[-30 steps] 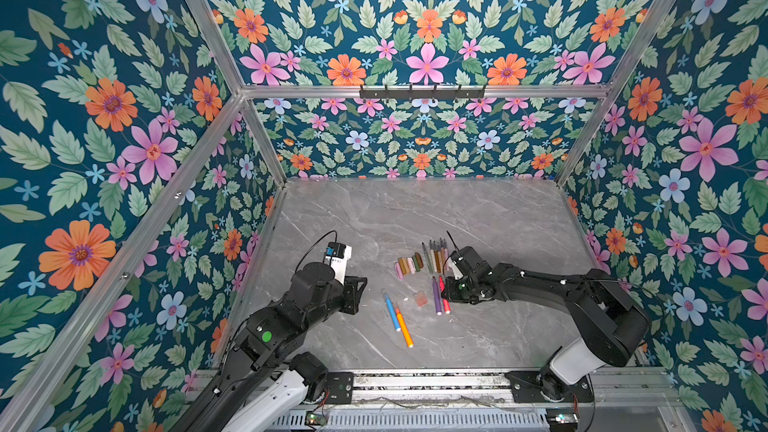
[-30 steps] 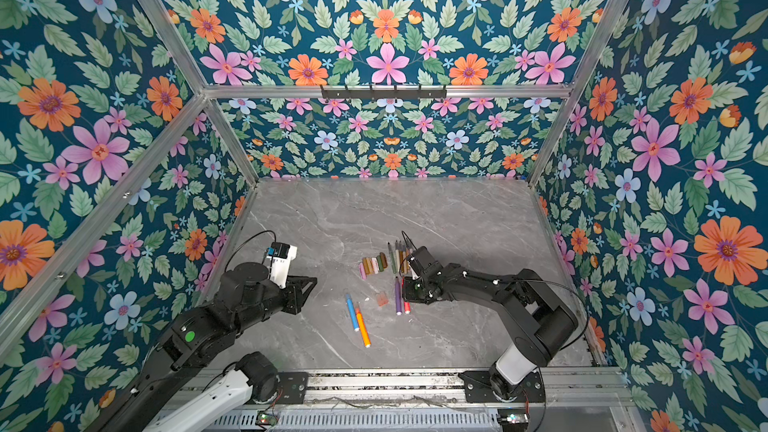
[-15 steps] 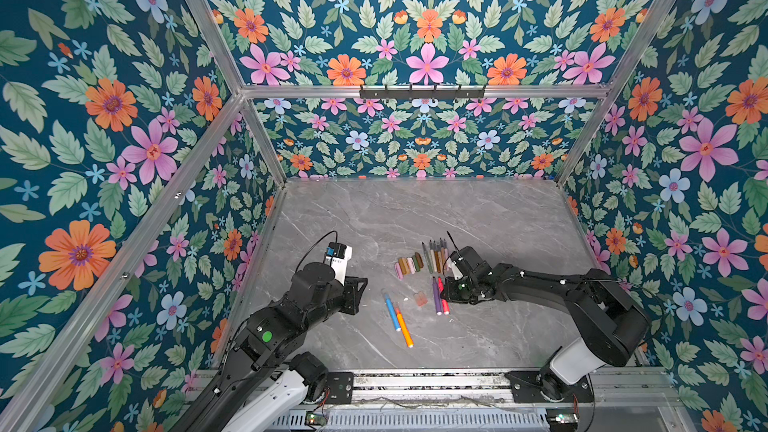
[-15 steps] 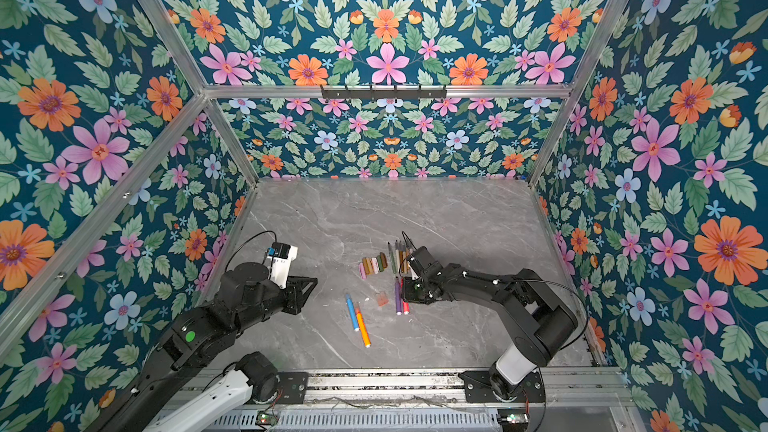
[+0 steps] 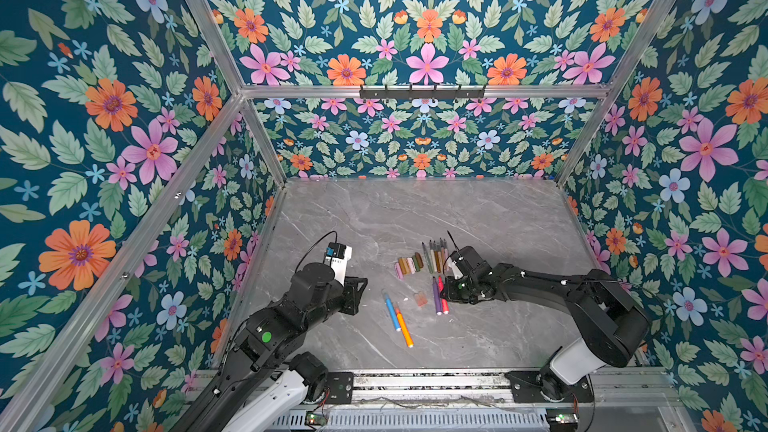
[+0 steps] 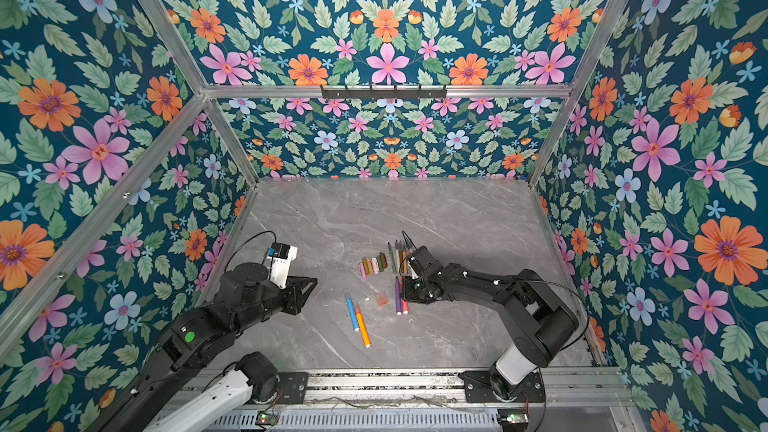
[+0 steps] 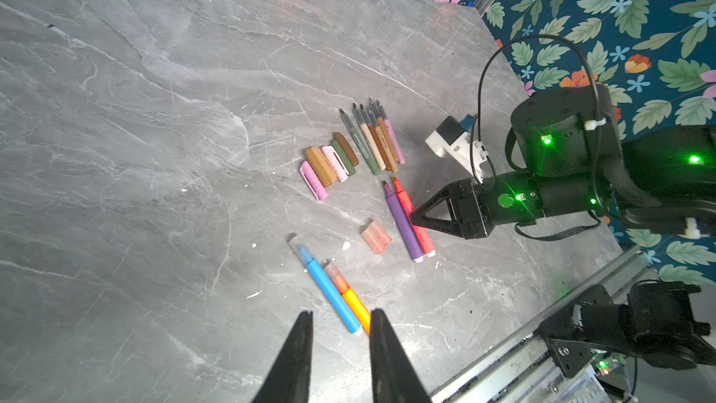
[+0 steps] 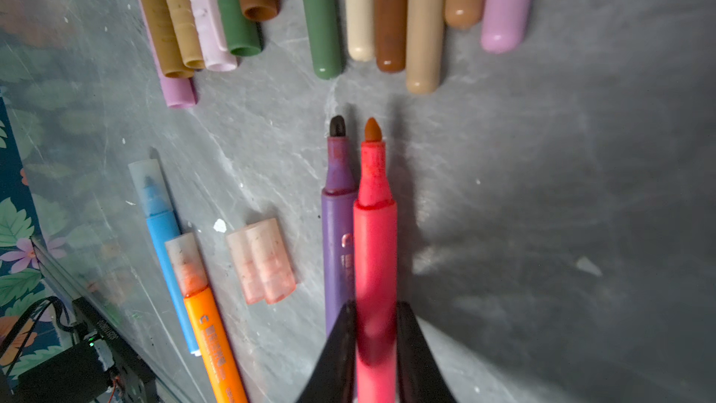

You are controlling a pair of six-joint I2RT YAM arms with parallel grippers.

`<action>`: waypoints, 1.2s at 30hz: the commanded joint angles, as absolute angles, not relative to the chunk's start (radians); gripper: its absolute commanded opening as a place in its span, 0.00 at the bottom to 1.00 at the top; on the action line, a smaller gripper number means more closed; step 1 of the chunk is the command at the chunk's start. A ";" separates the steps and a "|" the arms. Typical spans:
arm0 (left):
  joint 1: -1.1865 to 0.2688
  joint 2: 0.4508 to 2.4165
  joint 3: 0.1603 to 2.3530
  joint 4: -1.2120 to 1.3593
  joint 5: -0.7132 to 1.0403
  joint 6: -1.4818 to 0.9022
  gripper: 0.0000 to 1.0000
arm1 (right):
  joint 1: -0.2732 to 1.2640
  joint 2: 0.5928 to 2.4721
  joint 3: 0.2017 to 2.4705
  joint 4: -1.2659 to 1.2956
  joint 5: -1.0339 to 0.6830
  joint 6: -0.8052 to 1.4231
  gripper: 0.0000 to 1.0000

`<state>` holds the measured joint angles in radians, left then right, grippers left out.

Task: Open the pen caps
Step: 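Lay the pink highlighter beside the purple one and open the right gripper, then move the right gripper over the orange highlighter and close on its body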

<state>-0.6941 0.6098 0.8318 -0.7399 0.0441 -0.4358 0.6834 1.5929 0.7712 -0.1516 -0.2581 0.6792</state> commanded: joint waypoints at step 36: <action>-0.693 0.602 0.832 -0.729 0.049 -0.418 0.28 | 1.029 1.382 0.812 -0.371 0.016 0.734 0.33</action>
